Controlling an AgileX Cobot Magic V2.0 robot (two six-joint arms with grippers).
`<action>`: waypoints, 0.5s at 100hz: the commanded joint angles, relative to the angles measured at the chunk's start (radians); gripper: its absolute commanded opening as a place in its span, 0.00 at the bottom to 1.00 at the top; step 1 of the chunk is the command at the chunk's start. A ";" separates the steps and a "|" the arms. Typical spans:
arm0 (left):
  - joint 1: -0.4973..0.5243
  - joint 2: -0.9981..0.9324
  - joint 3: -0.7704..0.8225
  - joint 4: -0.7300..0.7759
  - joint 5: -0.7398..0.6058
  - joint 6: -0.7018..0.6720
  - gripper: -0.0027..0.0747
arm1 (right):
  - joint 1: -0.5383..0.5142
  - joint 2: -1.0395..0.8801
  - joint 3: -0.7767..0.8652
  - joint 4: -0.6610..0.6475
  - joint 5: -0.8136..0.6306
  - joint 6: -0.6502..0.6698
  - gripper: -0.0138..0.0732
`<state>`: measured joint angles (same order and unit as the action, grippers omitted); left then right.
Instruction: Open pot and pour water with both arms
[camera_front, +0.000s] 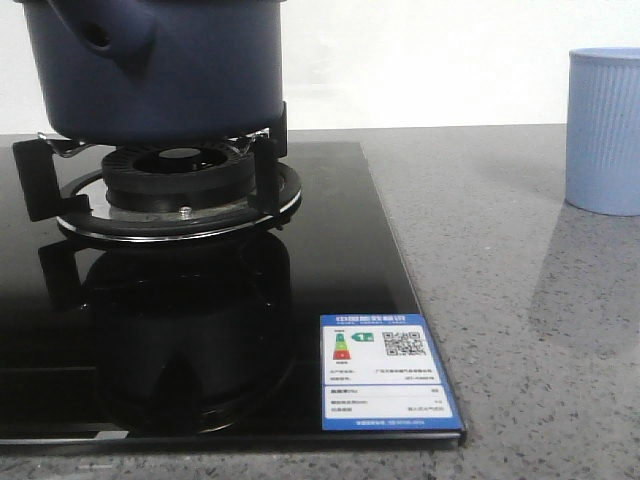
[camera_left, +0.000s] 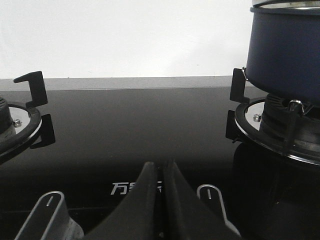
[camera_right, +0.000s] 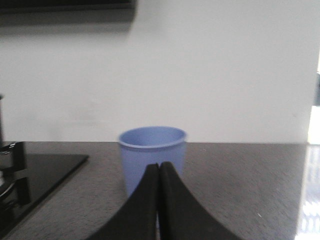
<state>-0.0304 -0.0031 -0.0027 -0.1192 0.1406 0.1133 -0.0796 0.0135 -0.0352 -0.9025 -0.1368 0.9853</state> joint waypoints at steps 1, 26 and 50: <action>0.003 -0.025 0.016 -0.009 -0.073 -0.009 0.01 | 0.001 0.013 -0.025 0.333 0.111 -0.268 0.09; 0.003 -0.025 0.016 -0.009 -0.073 -0.009 0.01 | 0.001 0.013 -0.011 0.918 0.189 -1.044 0.09; 0.003 -0.025 0.016 -0.009 -0.073 -0.009 0.01 | 0.001 -0.020 0.061 0.911 0.201 -1.018 0.09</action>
<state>-0.0304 -0.0031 -0.0027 -0.1192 0.1406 0.1133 -0.0796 0.0027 0.0099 0.0078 0.1158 -0.0252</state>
